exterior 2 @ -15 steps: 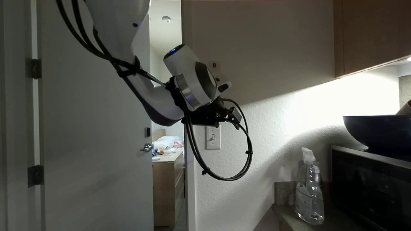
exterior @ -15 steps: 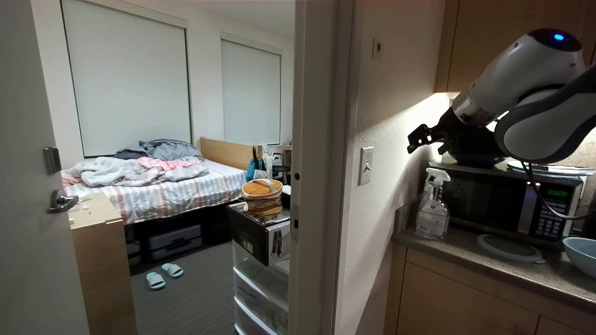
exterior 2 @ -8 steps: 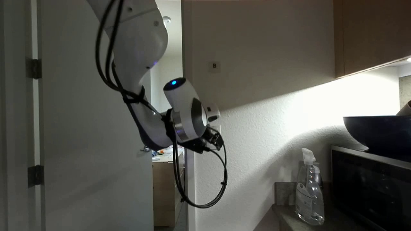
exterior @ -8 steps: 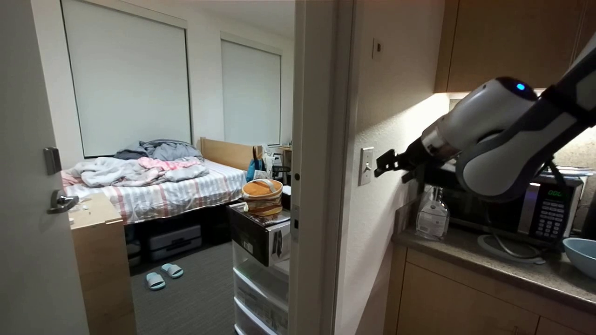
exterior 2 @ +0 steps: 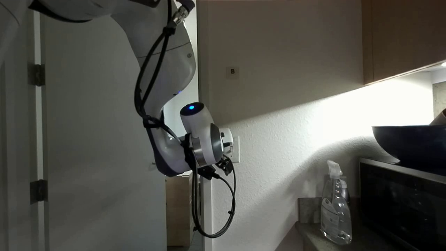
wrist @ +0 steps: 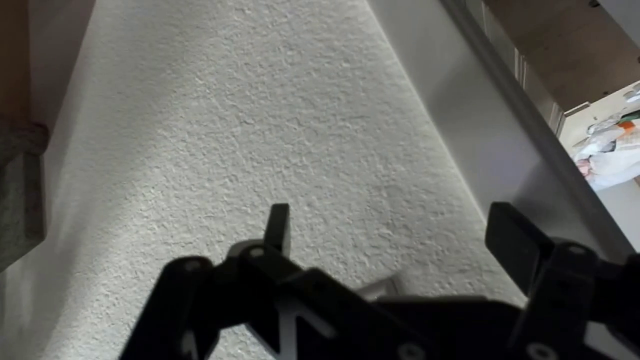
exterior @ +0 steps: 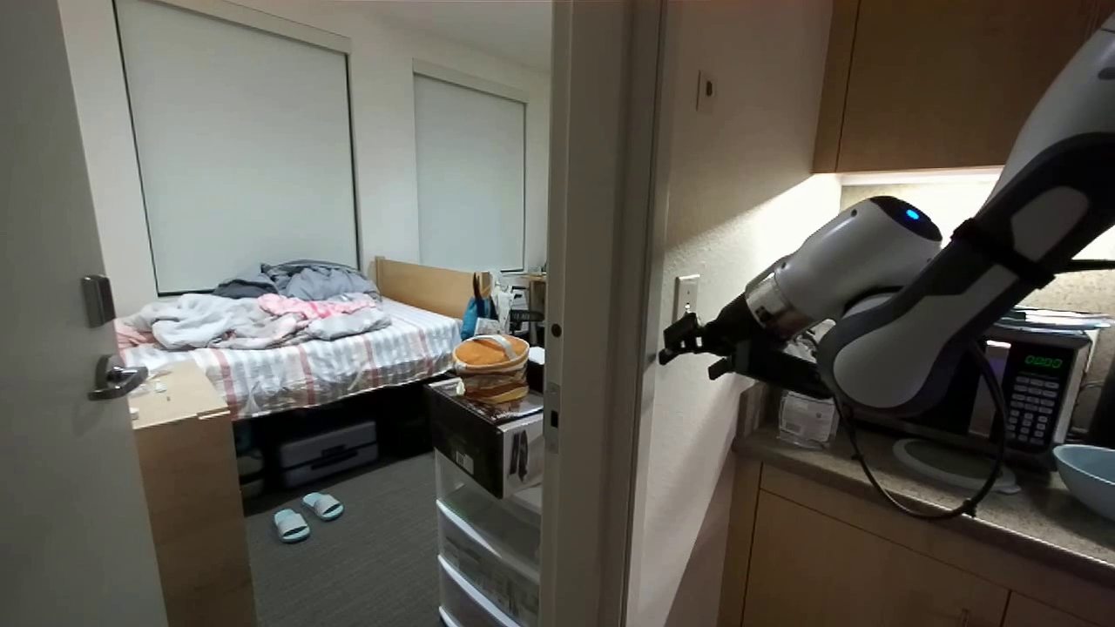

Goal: Turn on the light switch

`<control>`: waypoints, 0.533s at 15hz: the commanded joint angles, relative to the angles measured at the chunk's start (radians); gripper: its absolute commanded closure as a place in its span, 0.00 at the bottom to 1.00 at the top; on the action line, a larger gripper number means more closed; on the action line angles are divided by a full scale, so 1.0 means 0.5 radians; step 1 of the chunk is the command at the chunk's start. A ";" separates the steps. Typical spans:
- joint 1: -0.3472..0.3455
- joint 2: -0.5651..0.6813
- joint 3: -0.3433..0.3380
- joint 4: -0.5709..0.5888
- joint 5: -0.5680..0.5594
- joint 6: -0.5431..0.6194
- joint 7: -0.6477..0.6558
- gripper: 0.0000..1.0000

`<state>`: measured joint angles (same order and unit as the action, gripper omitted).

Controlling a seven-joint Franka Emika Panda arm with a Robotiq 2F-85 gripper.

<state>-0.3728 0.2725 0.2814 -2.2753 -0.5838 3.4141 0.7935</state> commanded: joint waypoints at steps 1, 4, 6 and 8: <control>0.035 -0.097 -0.056 -0.092 0.082 -0.028 0.032 0.00; 0.134 -0.241 -0.199 -0.210 0.255 -0.032 0.023 0.00; 0.228 -0.293 -0.324 -0.242 0.389 0.018 -0.026 0.00; 0.176 -0.194 -0.274 -0.144 0.305 0.000 0.000 0.00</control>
<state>-0.2840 0.1745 0.1433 -2.3480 -0.4307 3.4143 0.7937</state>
